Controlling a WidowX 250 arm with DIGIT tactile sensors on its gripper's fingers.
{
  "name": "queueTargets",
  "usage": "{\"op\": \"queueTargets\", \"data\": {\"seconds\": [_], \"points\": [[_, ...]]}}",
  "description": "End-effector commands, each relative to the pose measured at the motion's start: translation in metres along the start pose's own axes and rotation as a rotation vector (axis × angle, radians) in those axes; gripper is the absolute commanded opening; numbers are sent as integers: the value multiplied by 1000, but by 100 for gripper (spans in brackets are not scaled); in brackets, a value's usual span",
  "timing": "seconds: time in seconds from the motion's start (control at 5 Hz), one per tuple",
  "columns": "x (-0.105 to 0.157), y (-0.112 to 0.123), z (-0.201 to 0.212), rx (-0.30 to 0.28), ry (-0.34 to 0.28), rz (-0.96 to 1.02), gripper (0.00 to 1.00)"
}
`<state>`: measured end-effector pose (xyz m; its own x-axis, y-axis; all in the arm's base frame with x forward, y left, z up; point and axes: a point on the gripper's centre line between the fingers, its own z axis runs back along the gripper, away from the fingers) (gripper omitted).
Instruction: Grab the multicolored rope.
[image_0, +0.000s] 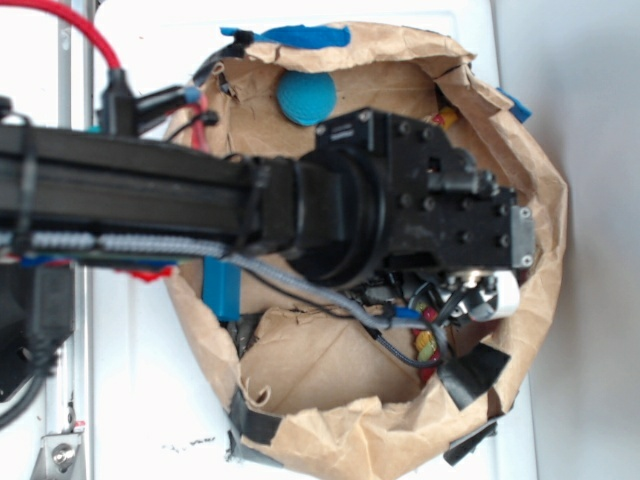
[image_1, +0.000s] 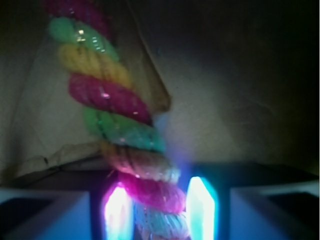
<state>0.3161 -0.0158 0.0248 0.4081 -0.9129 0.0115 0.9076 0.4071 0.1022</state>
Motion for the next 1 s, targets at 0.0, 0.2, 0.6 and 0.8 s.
{"op": "queueTargets", "data": {"seconds": [0.0, 0.2, 0.6, 0.8], "points": [[2, 5, 7, 36, -19, -12, 0], [0, 18, 10, 40, -21, 13, 0], [-23, 14, 55, 7, -51, 234, 0], [-30, -1, 84, 16, -48, 341, 0]]}}
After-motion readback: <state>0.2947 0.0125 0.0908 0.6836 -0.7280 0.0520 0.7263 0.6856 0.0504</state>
